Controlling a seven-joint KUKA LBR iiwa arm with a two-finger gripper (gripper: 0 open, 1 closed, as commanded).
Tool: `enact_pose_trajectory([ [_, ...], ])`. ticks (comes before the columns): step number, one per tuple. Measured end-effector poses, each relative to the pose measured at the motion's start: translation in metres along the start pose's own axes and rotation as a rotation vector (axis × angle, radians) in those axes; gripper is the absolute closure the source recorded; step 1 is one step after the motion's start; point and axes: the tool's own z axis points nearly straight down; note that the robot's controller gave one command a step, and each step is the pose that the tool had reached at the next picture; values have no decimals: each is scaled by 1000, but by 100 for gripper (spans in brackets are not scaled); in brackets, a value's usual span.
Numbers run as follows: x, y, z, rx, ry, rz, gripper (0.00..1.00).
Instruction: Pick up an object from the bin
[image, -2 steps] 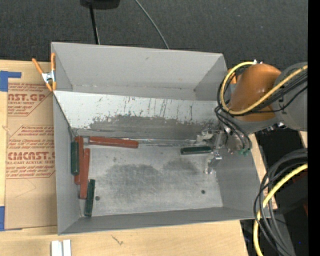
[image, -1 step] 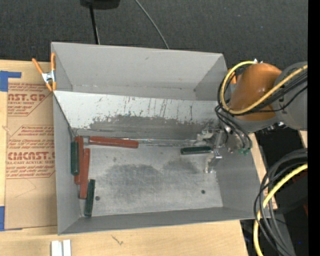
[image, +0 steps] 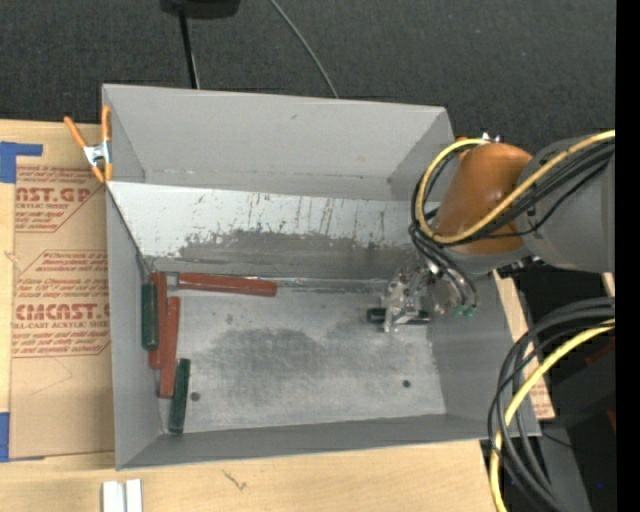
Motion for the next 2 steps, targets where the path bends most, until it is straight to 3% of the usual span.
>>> enact_pose_trajectory([
  [1,0,0,0,0,0,0,100],
  [2,29,7,-212,-1,12,57,100],
])
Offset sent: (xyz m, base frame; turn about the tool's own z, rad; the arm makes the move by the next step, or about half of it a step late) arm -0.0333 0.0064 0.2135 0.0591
